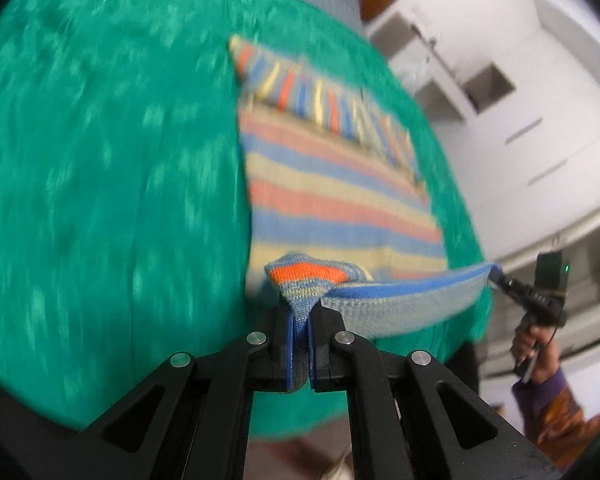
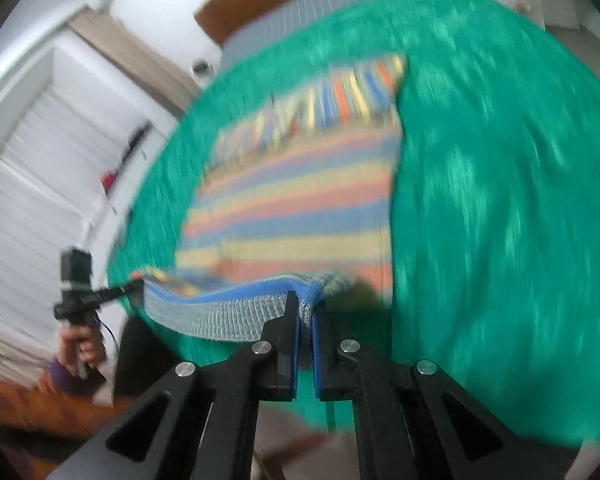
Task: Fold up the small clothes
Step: 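Grasp the sweater hem with both grippers and lift it, then fold the hem toward the collar with both grippers and release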
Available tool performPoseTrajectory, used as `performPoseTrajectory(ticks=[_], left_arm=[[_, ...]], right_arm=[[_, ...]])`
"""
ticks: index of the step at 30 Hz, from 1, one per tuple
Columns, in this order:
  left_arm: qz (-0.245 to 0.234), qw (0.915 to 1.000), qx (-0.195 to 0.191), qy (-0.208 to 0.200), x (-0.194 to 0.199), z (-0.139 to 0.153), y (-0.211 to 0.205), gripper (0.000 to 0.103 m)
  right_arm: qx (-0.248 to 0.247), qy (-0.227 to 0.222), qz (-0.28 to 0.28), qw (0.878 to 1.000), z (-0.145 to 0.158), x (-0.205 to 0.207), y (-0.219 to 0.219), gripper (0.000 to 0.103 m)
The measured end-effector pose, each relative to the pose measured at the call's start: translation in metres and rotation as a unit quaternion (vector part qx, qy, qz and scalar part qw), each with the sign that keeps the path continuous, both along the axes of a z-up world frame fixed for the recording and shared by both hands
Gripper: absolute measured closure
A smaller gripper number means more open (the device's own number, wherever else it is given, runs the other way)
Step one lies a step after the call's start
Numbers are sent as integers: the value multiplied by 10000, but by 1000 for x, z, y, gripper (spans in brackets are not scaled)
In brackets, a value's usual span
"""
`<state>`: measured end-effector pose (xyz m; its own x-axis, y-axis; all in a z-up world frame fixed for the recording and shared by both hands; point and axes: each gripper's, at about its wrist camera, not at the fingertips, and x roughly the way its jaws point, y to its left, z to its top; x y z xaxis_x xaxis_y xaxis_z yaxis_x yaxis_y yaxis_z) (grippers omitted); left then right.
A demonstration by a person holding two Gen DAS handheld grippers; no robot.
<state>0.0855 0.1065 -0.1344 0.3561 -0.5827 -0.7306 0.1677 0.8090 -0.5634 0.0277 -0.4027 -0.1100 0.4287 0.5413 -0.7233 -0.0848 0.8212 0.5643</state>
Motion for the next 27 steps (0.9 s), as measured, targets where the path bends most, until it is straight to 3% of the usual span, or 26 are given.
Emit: performPoseTrajectory(ticks=[5, 12, 14, 15, 16, 17, 18, 21, 23, 27], left_arm=[[264, 9993, 89, -255, 102, 12, -5, 100], [521, 9973, 483, -161, 235, -1, -30, 99], [598, 9960, 646, -178, 261, -7, -35, 94], [668, 9948, 748, -186, 274, -11, -38, 82], [764, 9934, 838, -184, 285, -16, -40, 58], [920, 9917, 893, -135, 295, -22, -38, 45], [1093, 9899, 892, -120, 298, -24, -31, 34], [1477, 9861, 726, -223, 295, -23, -9, 32], [1409, 9871, 690, -313, 282, -22, -1, 32], [754, 9925, 899, -331, 235, -28, -7, 29]], right_arm=[[-4, -593, -340, 9977, 17, 91, 0, 98], [-183, -567, -811, 9949, -9, 243, 0, 98], [-320, -516, -942, 9937, -22, 278, -3, 98], [-339, -539, -1027, 9927, -30, 300, -4, 98], [-317, -548, -1055, 9924, -36, 312, -5, 98], [-260, -531, -1099, 9922, -44, 325, -7, 97], [-232, -487, -1213, 9912, -55, 337, -9, 95], [-380, -471, -1626, 9848, -64, 344, -19, 69], [-435, -557, -1605, 9845, -60, 338, -24, 66], [-719, -620, -938, 9910, -50, 313, -24, 65]])
